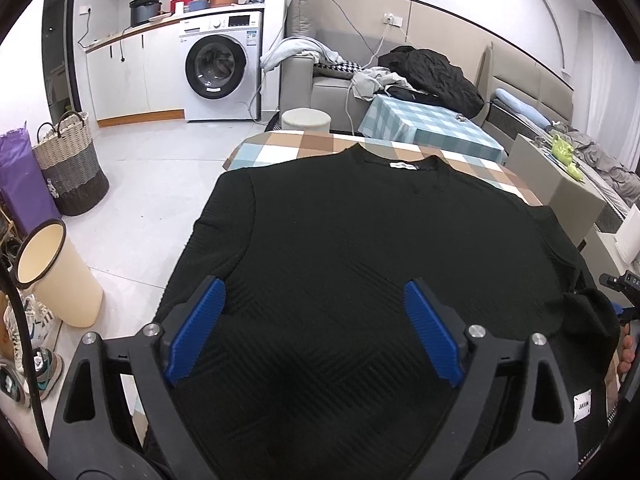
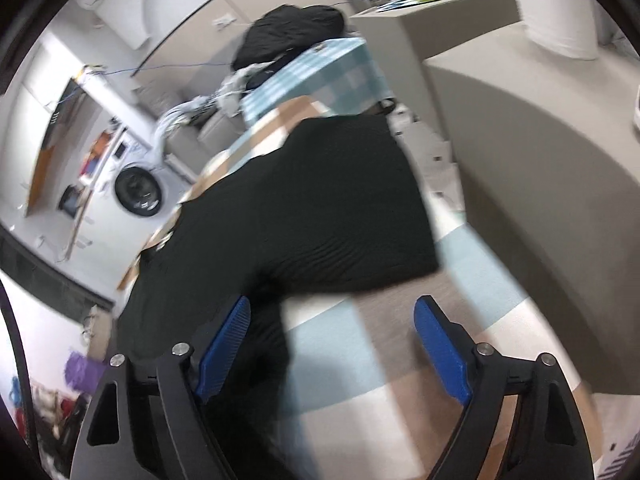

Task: Fold small clothes
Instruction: 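Grasp the sweater's side edge with the right gripper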

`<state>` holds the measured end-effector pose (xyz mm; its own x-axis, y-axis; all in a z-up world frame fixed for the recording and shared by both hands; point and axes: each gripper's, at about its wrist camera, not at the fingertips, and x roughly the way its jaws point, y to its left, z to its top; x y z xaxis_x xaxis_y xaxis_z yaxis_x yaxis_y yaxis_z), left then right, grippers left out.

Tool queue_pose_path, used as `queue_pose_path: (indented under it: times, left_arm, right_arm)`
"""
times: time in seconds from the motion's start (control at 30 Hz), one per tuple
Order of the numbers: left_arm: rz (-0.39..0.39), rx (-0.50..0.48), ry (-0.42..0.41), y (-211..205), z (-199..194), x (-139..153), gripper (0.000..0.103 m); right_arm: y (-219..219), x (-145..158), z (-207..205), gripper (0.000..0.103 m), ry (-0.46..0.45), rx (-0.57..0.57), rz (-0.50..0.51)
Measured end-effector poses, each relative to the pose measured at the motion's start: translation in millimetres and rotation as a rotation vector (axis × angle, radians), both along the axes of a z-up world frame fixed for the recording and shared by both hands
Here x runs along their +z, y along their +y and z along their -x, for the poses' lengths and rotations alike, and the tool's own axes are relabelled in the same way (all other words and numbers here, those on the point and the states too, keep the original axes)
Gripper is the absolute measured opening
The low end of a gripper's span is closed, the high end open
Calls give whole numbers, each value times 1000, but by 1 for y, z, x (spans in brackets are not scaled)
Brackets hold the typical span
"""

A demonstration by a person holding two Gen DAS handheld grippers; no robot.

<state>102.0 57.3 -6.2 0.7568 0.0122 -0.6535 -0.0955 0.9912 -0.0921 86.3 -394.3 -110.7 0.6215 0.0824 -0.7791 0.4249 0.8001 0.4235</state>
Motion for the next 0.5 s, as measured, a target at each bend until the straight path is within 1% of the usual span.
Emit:
queue_pose_path:
  times: [0.03, 0.17, 0.3, 0.33, 0.37, 0.4, 0.43, 0.5]
  left_arm:
    - [-3, 2, 2, 2, -2, 0, 90]
    - [-19, 26, 16, 11, -6, -4, 90]
    - [-15, 63, 39, 25, -14, -10, 90]
    - [-15, 68, 40, 28, -13, -11, 90]
    - [-15, 71, 42, 30, -15, -12, 90]
    - [-14, 73, 44, 31, -16, -13, 90]
    - [-15, 74, 43, 32, -17, -14, 90]
    - [-17, 75, 44, 32, -18, -16, 90]
  right_arm:
    - [-5, 1, -2, 84, 10, -11, 33]
    - [-16, -3, -14, 77, 27, 13, 71]
    - [-19, -15, -26, 66, 66, 23, 87]
    - [-15, -15, -29, 64, 72, 22, 101]
    - [-13, -16, -32, 60, 76, 22, 145]
    - [-11, -18, -34, 53, 85, 22, 173]
    - [-9, -18, -36, 48, 96, 24, 211]
    - [-6, -21, -41, 18, 123, 32, 284]
